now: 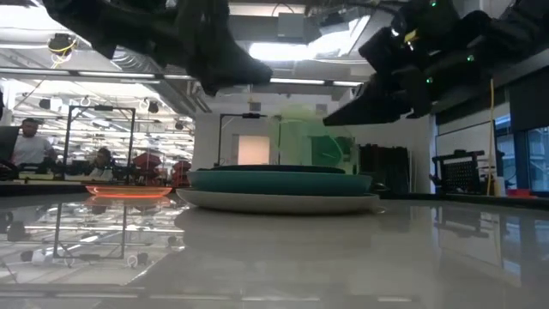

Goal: Stack plastic plates
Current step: Stack the small light green plate on top of the small blue plate, then stack the small orange plate on top of the small light green plate

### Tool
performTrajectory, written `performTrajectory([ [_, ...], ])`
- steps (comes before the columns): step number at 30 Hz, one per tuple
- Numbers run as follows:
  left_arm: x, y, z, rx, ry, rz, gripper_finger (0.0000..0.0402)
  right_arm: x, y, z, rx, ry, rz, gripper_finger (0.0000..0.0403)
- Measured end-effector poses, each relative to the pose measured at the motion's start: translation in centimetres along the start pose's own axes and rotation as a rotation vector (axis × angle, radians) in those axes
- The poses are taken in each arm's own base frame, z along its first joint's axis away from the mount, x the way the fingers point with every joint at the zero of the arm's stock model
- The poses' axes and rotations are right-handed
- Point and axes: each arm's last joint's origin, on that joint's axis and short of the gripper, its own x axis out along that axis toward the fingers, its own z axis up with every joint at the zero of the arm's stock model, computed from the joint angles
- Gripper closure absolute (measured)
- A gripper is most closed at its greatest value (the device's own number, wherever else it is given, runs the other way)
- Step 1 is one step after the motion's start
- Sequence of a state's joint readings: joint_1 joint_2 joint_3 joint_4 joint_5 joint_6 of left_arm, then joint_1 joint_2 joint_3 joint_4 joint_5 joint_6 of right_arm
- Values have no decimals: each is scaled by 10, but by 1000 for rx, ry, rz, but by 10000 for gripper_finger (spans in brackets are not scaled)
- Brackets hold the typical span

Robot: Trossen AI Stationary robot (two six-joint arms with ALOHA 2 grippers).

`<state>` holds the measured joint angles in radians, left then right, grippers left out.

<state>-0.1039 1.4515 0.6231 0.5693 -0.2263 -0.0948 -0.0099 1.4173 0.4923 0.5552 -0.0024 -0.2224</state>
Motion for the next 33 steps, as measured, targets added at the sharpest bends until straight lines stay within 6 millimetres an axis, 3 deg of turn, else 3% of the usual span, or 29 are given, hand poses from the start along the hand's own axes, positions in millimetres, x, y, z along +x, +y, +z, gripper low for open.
performTrajectory([
  [10, -34, 19, 28, 9, -1, 54, 311, 16, 11, -13, 77, 14, 31, 399],
  [15, -45, 36, 30, 10, 44, 190, 292, 32, 13, -11, 93, 22, 81, 357],
  [23, -55, 66, 6, 31, 327, 395, 246, 48, 12, -3, 97, 28, 115, 258],
  [33, -73, 85, -24, -119, 651, 540, 246, 51, 9, 12, 21, -35, 110, 237],
])
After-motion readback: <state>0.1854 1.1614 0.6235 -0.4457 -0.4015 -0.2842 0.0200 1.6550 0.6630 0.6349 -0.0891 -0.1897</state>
